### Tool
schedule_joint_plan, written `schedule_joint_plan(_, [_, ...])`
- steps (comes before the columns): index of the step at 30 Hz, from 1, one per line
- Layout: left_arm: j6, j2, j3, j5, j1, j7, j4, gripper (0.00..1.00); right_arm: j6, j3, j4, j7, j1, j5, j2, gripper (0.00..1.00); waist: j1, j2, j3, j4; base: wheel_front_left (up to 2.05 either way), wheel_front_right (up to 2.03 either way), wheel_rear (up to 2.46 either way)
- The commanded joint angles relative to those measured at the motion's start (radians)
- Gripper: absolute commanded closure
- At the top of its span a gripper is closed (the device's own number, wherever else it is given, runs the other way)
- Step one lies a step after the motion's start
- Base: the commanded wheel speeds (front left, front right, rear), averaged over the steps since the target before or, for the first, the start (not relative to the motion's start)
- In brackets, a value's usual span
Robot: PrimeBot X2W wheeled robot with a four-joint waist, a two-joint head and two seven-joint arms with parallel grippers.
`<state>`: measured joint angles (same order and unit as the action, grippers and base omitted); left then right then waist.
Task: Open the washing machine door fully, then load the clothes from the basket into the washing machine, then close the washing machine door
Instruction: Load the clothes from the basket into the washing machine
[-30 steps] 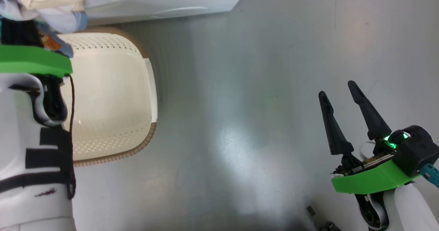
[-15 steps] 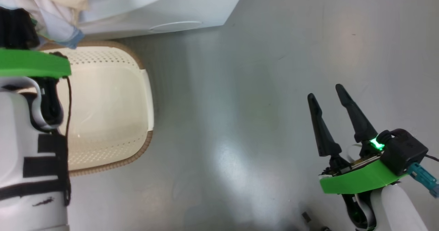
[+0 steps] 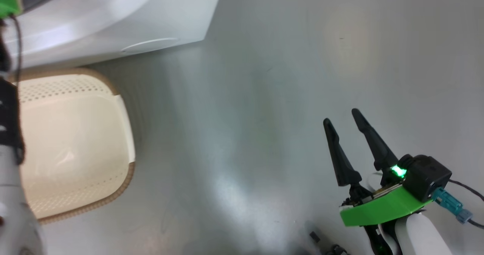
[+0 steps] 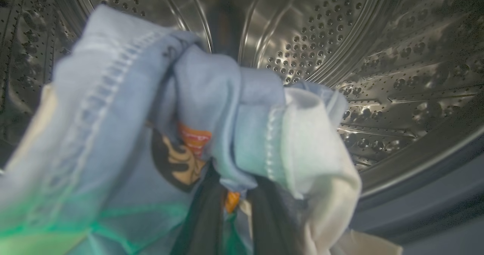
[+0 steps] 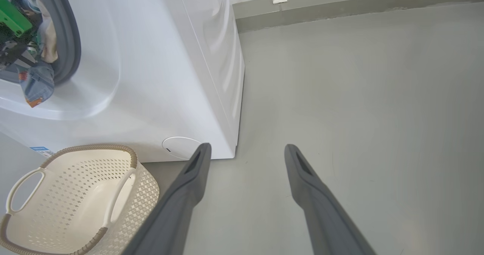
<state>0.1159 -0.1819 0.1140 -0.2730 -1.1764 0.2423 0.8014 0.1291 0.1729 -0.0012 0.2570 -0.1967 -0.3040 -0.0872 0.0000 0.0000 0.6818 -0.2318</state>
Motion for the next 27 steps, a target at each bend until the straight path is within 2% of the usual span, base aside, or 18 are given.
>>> schedule_joint_plan(1, [-0.009,-0.063,0.019,0.005,-0.034,0.008,0.016,1.0,0.002,0.026,-0.015,0.005,0.042,-0.004,-0.001,0.0,0.0,0.0,-0.011,-0.035,0.0,0.0,0.0])
schedule_joint_plan(5, [-0.016,-0.099,0.024,0.02,-0.093,0.017,0.082,1.0,0.002,0.034,-0.01,0.005,0.074,-0.003,-0.011,0.0,0.0,0.0,-0.017,-0.05,0.0,0.0,0.0])
schedule_joint_plan(12, [-0.028,-0.136,0.047,0.044,-0.159,0.019,0.065,1.0,0.002,0.034,-0.019,0.005,0.112,0.0,-0.026,0.0,0.0,0.0,-0.006,-0.061,0.0,0.0,0.0])
schedule_joint_plan(19, [-0.026,-0.142,0.059,0.068,-0.225,0.019,0.045,1.0,0.002,0.036,-0.026,0.005,0.136,0.0,-0.033,0.0,0.0,0.0,0.011,-0.073,0.0,0.0,0.0])
schedule_joint_plan(27, [-0.019,-0.136,0.117,0.067,-0.292,0.019,-0.046,1.0,0.002,0.045,-0.033,0.005,0.134,-0.008,-0.025,0.0,0.0,0.0,0.039,-0.089,0.0,0.0,0.0])
